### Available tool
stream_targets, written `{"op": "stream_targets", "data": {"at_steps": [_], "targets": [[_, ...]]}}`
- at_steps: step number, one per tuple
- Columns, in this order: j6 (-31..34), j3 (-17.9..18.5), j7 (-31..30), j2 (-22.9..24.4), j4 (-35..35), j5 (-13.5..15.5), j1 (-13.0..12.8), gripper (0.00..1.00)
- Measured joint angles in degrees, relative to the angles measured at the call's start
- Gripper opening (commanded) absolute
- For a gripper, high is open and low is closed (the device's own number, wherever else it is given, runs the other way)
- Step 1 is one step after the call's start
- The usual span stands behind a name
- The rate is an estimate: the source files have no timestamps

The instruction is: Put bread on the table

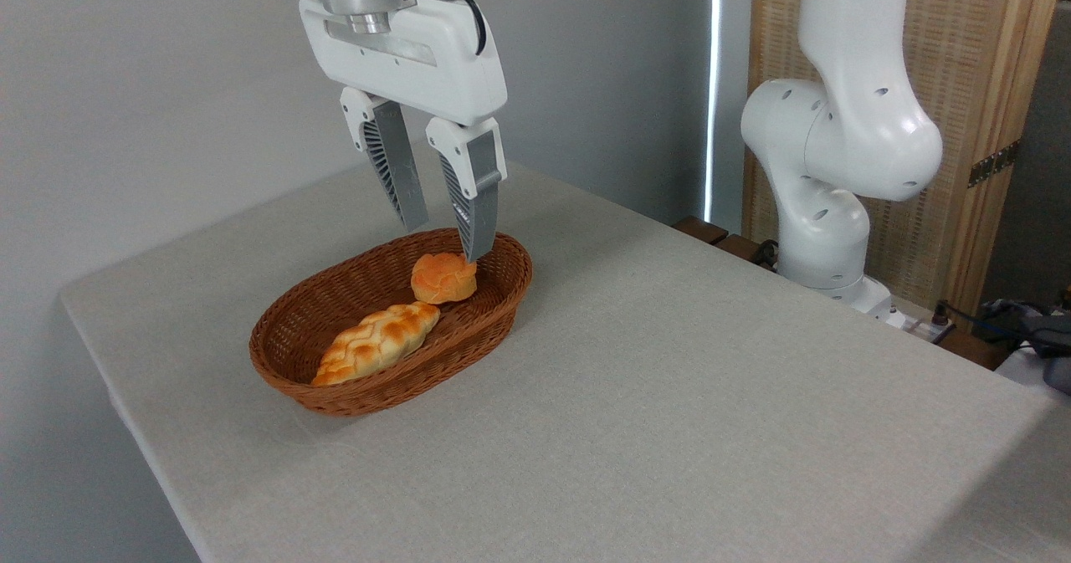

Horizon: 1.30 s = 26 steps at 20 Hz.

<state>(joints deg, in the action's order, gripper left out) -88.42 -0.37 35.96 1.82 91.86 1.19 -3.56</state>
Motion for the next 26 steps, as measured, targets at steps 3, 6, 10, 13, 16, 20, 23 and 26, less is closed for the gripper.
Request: {"op": "stream_targets", "data": {"at_steps": [3, 6, 10, 13, 16, 20, 23, 26], "targets": [[0.0, 0.0, 0.0, 0.0, 0.0, 0.0, 0.0, 1.0], [0.0, 0.0, 0.0, 0.0, 0.0, 0.0, 0.0, 1.0], [0.0, 0.0, 0.0, 0.0, 0.0, 0.0, 0.0, 1.0], [0.0, 0.0, 0.0, 0.1, 0.3, 0.0, 0.0, 1.0], [-0.3, -0.3, 0.0, 1.4, 2.5, 0.2, 0.0, 1.0], [-1.5, -1.5, 0.0, 4.0, 7.1, 2.4, -0.5, 1.0], [-4.2, -3.9, 0.0, 6.8, 12.7, 5.0, -0.6, 1.0], [-8.6, -6.1, -0.8, 8.8, 18.3, 7.9, -1.5, 1.0]]}}
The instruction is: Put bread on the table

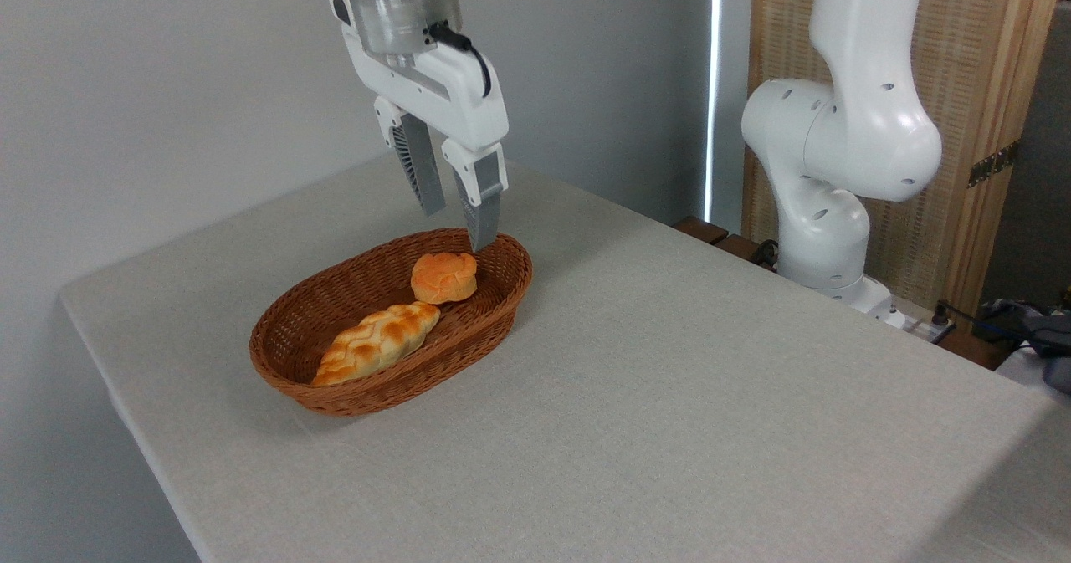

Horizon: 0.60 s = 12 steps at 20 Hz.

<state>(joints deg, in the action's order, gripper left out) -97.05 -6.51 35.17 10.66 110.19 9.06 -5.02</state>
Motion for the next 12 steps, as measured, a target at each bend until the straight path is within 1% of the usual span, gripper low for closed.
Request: {"op": "stream_targets", "data": {"at_steps": [2, 5, 12], "targets": [[-5.2, -0.4, -1.3, 0.3, 3.2, 1.6, -1.6, 1.0], [-11.0, -1.5, -2.8, 0.3, 7.3, 2.3, -3.2, 1.0], [-13.2, -3.1, -4.2, 0.0, 10.0, 3.6, -4.9, 1.0]]}}
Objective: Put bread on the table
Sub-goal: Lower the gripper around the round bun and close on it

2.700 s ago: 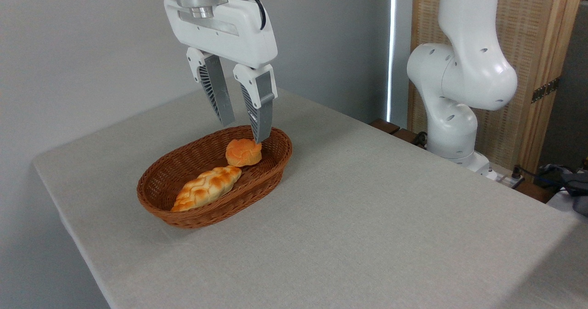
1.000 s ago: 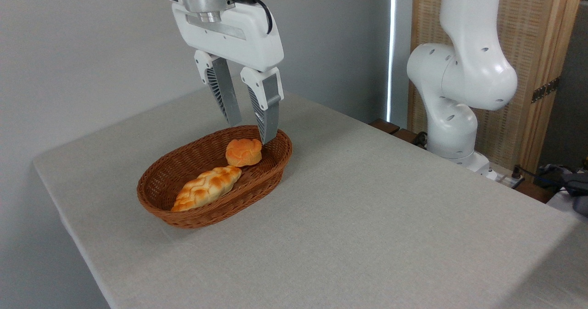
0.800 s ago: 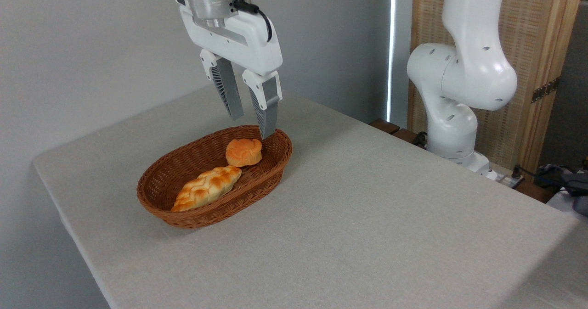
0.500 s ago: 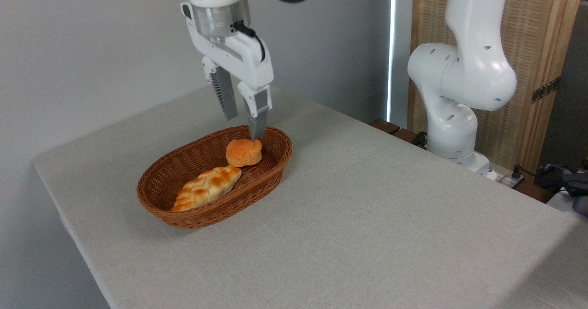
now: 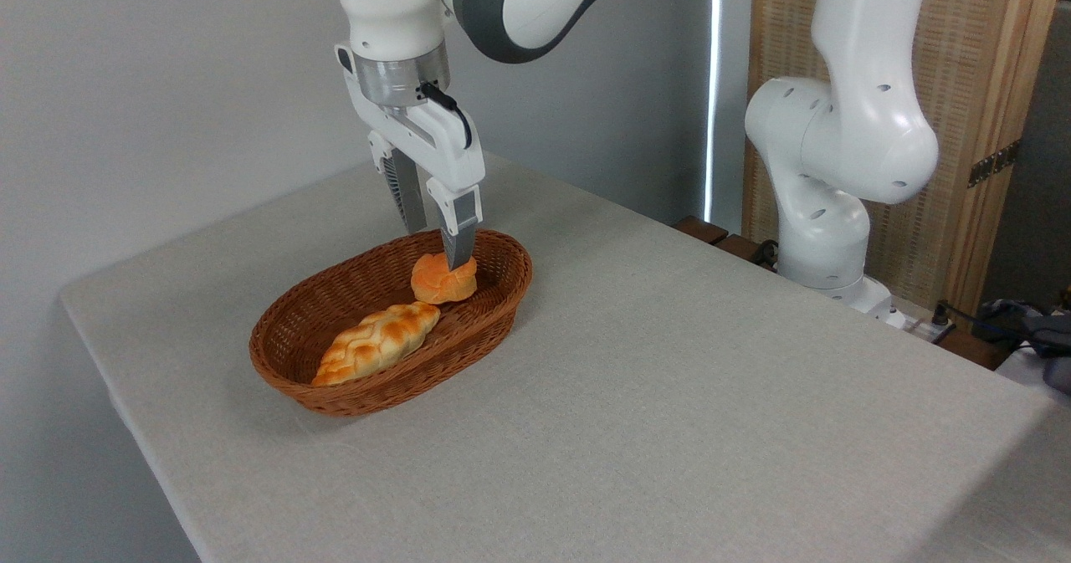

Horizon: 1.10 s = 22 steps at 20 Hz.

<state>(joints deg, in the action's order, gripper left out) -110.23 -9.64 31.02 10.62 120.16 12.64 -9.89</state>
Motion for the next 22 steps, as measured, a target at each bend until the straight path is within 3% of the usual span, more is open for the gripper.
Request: {"op": "stream_targets", "data": {"at_steps": [11, 18, 19, 22], "targets": [[-8.1, -3.6, -3.9, -4.9, 2.1, 0.0, -0.6, 1.0], [-8.3, -4.7, -4.4, -5.8, 3.4, 0.0, -1.0, 1.0], [-8.1, -4.9, -4.4, -5.8, 3.5, 0.0, -1.0, 0.97], [-8.1, -5.1, -4.4, -5.8, 3.8, -0.2, -1.1, 0.68]]}}
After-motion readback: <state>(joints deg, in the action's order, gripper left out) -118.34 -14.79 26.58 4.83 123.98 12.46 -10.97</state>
